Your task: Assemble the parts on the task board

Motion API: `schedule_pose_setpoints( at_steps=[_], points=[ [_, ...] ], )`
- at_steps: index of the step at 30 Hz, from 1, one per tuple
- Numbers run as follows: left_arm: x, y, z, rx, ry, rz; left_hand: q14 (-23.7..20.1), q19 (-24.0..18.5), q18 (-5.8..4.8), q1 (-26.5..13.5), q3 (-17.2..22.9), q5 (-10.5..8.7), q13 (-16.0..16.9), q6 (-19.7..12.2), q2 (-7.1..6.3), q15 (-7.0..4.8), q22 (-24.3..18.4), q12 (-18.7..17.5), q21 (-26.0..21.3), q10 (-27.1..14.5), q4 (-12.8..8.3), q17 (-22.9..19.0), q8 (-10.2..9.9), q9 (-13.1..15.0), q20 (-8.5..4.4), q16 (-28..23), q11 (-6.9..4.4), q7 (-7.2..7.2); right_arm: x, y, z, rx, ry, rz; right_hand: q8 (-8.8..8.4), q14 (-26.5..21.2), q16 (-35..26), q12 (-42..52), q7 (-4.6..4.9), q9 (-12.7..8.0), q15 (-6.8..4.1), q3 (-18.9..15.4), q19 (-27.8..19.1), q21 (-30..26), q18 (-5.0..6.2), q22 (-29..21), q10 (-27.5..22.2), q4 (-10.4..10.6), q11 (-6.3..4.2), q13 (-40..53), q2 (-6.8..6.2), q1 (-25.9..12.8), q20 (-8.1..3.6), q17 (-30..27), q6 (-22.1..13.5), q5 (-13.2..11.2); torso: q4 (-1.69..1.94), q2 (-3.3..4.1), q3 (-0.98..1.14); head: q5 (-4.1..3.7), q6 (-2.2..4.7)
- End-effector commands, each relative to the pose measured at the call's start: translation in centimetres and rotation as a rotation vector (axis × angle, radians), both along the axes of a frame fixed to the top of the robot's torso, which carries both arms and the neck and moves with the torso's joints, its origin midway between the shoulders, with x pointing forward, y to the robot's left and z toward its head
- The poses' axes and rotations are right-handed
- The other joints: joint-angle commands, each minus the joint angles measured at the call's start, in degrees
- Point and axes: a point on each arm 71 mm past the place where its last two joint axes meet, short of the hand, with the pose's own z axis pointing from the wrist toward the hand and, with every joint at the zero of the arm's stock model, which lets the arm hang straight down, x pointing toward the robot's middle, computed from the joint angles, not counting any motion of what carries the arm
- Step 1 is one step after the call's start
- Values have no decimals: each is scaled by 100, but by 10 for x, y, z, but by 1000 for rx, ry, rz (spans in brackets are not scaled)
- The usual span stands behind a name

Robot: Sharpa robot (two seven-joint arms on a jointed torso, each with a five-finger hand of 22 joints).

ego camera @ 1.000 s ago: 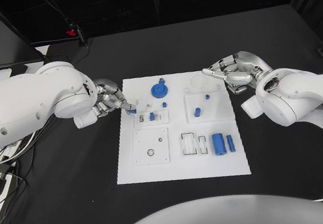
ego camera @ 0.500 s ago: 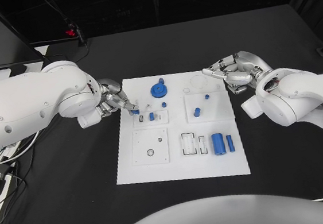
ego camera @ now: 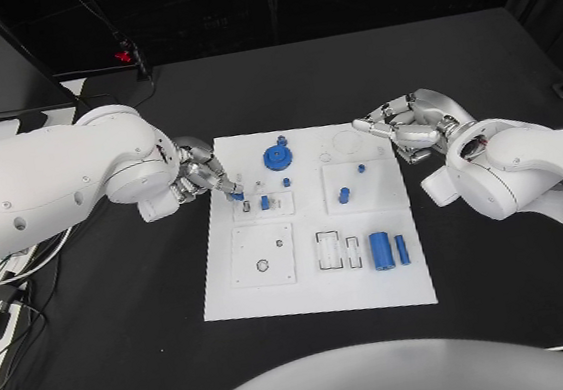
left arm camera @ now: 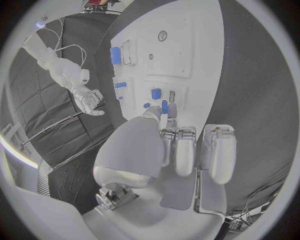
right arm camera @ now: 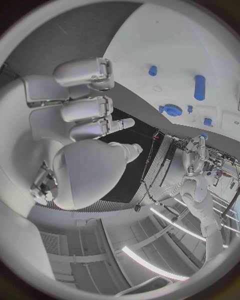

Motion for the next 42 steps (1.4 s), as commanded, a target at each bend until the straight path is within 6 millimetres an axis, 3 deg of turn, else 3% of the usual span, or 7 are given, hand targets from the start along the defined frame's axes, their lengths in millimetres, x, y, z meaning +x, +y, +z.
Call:
schedule_pose_setpoints(
  at_steps=[1,13,42],
  points=[
    [1,1,0,21,-10,4,609,597,-82,-1,-39,-26,576,210,-63,-4,1510,20,18,607,-15,1509,-21,17,-40,5,-11,-182,0,1,1,4,-4,6,19,606,14,14,-7,8,28,-37,587,19,-41,1510,607,-5,27,1508,55,2,33,1510,-48,22,-3,-5,1,-2,0],
    [2,0,0,64,-31,1,609,597,-82,-23,-97,-30,576,215,-158,-4,1510,20,18,607,-2,1509,-21,28,-41,5,-14,-187,0,1,1,4,-4,7,19,606,14,14,-7,8,28,-37,587,19,-41,1510,607,-5,27,1508,55,2,33,1510,-48,22,-4,0,1,9,0],
    [1,-10,-9,101,-11,-28,609,597,-82,-23,-64,11,576,226,-76,-6,1510,20,18,607,11,1509,-28,34,-40,5,-19,-188,0,3,1,6,-5,10,36,606,14,14,-6,9,28,-53,587,19,-41,1510,607,-5,28,1508,63,8,33,1510,-61,26,-6,-2,0,-9,0]
  ],
)
